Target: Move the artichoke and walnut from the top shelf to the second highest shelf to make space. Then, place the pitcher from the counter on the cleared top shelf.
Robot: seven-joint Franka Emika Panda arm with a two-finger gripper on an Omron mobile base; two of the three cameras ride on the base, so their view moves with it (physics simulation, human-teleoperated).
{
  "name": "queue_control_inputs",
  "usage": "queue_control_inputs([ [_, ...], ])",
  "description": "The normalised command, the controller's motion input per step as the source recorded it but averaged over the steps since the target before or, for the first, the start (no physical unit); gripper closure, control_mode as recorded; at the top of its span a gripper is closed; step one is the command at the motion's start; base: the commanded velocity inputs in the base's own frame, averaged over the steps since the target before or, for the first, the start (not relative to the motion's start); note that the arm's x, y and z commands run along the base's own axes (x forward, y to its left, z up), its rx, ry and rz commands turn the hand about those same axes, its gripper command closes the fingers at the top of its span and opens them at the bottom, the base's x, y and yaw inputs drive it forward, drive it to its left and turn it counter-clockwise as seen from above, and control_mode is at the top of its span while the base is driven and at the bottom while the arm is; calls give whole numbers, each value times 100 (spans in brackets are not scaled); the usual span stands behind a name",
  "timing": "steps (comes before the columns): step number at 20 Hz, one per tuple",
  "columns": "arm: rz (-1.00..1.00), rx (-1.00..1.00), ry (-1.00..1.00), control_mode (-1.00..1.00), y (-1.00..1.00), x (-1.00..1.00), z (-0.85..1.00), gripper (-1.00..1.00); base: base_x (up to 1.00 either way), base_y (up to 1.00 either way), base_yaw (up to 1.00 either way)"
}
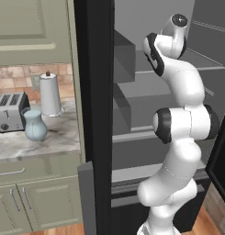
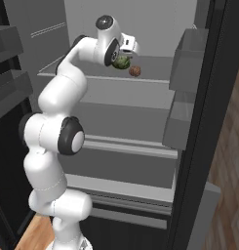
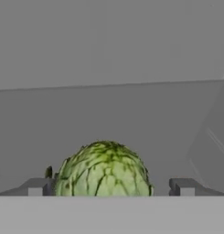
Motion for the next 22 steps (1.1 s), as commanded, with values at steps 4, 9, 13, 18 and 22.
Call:
queue_control_inputs([
  [4,0,-6,4,-100,17,13,-22,-100,0,0,0],
  [9,0,-5,10,-100,8,0,-38,-100,0,0,0],
  [13,0,-3,11,-100,0,0,-39,100,0,0,0],
  [18,0,-1,3,-100,0,8,-20,100,0,0,0],
  [22,0,0,-8,-100,0,6,-26,100,0,0,0],
])
